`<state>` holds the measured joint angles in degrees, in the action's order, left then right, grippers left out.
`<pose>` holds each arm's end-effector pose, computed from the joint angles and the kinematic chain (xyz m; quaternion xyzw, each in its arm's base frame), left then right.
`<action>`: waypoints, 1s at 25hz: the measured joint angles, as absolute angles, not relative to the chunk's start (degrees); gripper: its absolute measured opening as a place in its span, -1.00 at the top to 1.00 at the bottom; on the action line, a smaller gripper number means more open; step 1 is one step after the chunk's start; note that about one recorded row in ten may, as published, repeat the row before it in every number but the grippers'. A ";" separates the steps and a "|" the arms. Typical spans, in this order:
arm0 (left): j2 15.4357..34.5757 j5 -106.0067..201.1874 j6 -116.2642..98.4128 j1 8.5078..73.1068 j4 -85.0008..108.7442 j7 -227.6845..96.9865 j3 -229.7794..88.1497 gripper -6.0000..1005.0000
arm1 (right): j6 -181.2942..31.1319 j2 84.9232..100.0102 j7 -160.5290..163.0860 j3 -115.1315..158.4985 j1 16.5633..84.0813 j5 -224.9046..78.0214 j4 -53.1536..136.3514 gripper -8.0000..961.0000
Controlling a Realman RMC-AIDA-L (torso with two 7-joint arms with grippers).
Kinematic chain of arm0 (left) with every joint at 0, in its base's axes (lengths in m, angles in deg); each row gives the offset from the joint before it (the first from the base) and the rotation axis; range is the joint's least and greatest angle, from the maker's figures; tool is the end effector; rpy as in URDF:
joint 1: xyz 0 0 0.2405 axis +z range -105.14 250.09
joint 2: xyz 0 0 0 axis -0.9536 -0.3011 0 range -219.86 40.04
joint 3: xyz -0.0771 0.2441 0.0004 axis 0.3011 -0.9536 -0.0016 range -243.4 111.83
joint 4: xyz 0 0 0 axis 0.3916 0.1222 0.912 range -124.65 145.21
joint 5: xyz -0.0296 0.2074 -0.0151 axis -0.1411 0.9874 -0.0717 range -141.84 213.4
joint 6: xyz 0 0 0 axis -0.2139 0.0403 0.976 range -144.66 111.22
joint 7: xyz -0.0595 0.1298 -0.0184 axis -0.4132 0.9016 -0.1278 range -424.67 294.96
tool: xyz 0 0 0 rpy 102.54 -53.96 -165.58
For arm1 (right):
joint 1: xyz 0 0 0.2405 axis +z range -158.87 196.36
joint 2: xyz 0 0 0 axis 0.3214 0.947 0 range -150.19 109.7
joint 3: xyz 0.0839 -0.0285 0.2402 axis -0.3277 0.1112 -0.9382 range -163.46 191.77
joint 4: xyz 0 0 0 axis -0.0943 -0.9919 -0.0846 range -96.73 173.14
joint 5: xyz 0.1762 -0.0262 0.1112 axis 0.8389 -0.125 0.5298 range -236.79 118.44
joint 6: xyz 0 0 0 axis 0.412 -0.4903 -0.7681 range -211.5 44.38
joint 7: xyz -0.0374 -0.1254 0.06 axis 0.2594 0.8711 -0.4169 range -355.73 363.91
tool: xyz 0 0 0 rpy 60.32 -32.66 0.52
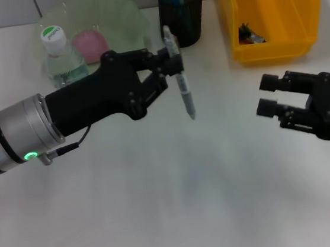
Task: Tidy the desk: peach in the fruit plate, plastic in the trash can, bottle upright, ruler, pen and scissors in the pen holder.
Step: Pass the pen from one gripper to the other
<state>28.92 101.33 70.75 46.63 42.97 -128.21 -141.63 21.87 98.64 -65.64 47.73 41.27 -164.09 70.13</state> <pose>-0.1982 0.3114 -0.0307 -0.8889 -0.1074 -0.4318 0.1094 0.2740 0.2707 0.0164 -0.8913 0.1909 0.3948 0.1153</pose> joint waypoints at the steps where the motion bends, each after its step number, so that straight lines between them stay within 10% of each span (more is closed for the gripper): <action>1: 28.92 101.33 70.75 46.63 42.97 -128.21 -141.63 0.65 | 21.87 98.64 -65.64 47.73 41.27 -164.09 70.13 -0.09; 25: 29.27 101.19 70.29 44.41 42.20 -128.03 -147.65 0.63 | 18.91 99.23 -66.19 53.89 48.98 -165.40 67.15 -0.56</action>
<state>29.27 101.19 70.29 44.41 42.20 -128.03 -147.65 18.91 99.23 -66.19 53.89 48.98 -165.40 67.15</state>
